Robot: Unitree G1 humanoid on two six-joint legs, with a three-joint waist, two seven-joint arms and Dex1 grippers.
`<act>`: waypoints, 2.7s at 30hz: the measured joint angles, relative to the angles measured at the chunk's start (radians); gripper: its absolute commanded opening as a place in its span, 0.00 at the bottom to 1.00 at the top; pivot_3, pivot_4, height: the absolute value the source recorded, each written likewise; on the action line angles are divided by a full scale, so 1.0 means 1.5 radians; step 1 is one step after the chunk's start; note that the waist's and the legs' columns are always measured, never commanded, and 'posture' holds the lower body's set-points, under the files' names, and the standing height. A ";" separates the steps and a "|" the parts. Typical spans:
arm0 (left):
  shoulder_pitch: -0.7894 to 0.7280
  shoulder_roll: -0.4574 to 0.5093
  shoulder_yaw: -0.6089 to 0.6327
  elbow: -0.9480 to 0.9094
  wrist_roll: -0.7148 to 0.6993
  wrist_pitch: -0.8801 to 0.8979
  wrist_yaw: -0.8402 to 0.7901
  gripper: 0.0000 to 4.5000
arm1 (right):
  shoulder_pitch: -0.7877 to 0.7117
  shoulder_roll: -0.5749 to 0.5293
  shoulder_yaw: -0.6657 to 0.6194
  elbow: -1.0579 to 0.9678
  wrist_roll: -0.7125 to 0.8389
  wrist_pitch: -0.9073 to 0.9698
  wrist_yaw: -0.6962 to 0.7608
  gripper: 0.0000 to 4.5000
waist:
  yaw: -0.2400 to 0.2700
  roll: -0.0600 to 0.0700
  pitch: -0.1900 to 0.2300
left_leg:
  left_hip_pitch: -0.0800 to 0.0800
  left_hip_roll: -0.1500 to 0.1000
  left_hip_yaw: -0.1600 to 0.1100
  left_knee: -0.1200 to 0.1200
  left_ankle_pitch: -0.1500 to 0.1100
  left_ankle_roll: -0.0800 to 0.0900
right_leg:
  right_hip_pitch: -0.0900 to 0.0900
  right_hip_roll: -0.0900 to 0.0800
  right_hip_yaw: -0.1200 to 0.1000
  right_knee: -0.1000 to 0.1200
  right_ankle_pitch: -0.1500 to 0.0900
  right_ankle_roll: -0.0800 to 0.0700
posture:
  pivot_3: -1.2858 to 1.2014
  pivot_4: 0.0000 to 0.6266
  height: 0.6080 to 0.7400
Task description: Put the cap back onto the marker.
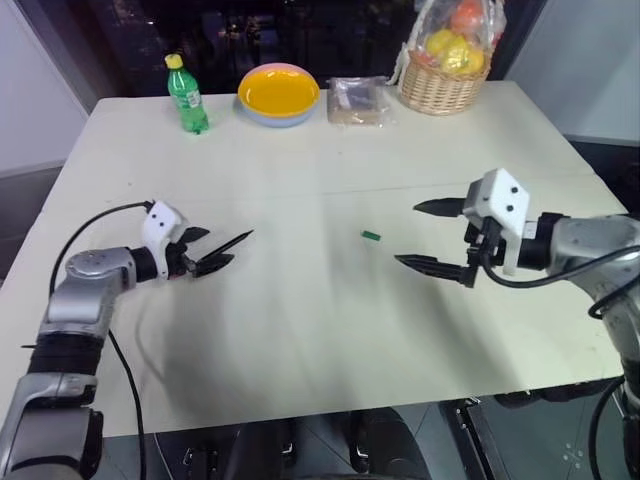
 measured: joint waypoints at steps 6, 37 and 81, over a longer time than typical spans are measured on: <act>-0.082 -0.036 -0.010 0.156 0.042 -0.095 -0.023 0.99 | 0.033 0.000 -0.024 -0.043 0.024 0.024 -0.034 1.00 | 0.010 0.000 0.000 | 0.000 0.000 0.000 0.002 0.001 0.002 | 0.002 0.003 -0.002 0.001 0.001 0.002 | 0.52 0.24 1.00; -0.121 -0.035 -0.015 0.230 0.094 -0.158 -0.094 0.02 | 0.035 0.000 -0.028 -0.036 0.029 0.009 -0.051 1.00 | 0.015 -0.001 -0.001 | 0.001 0.000 0.000 0.003 0.001 0.003 | 0.003 0.004 -0.002 0.001 0.002 0.003 | 0.52 0.24 1.00; 0.200 0.064 0.160 -0.683 -0.162 0.341 0.150 0.02 | -0.307 0.302 0.173 0.960 -0.274 -0.506 0.135 1.00 | -0.002 -0.002 -0.001 | 0.001 0.001 0.000 0.003 0.005 -0.004 | 0.003 0.005 -0.002 0.002 0.002 0.004 | 0.52 0.24 1.00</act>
